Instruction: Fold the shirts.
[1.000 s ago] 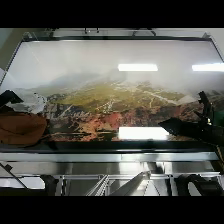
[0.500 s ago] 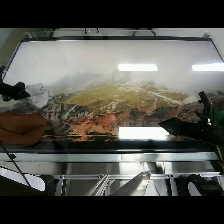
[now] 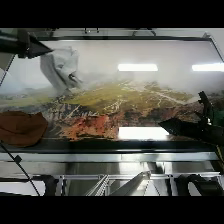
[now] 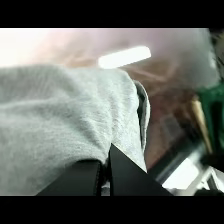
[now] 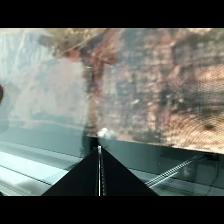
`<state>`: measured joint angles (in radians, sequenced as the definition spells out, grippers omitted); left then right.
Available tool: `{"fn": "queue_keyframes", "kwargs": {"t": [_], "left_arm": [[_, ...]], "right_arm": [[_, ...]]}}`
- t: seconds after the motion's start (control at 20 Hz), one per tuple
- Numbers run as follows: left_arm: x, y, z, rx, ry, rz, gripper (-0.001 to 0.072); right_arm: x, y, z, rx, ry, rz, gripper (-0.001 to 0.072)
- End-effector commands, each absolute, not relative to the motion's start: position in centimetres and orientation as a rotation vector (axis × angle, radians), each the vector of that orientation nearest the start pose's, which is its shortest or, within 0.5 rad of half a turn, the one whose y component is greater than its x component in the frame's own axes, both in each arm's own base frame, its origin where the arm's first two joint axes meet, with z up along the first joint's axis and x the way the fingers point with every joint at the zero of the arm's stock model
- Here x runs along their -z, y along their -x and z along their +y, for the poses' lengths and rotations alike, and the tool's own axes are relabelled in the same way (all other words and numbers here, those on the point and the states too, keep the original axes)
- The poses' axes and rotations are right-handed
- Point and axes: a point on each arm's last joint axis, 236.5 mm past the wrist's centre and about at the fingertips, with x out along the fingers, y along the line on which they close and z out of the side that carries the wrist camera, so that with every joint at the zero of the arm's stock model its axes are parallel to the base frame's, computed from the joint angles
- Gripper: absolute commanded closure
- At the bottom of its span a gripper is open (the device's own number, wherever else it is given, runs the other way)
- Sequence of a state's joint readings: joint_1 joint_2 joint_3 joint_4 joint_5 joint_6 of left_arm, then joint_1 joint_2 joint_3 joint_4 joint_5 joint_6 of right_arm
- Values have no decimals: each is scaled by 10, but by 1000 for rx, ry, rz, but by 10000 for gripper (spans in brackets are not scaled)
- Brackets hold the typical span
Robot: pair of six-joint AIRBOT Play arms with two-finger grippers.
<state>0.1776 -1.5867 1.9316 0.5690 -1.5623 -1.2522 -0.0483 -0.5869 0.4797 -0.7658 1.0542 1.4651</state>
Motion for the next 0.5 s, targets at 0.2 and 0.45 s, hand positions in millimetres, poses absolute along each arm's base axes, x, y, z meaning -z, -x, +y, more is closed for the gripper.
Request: {"fn": "queue_keyframes", "kwargs": {"t": [0.2,0.45], "left_arm": [[-241,-367,-277,1238,303,977,684],[-175,-344,-301,1306,331,1221,-13]], "right_arm": [[-38,-244,137,-401,-687,1048,693],[-38,-244,137,-401,-687,1048,682]]}}
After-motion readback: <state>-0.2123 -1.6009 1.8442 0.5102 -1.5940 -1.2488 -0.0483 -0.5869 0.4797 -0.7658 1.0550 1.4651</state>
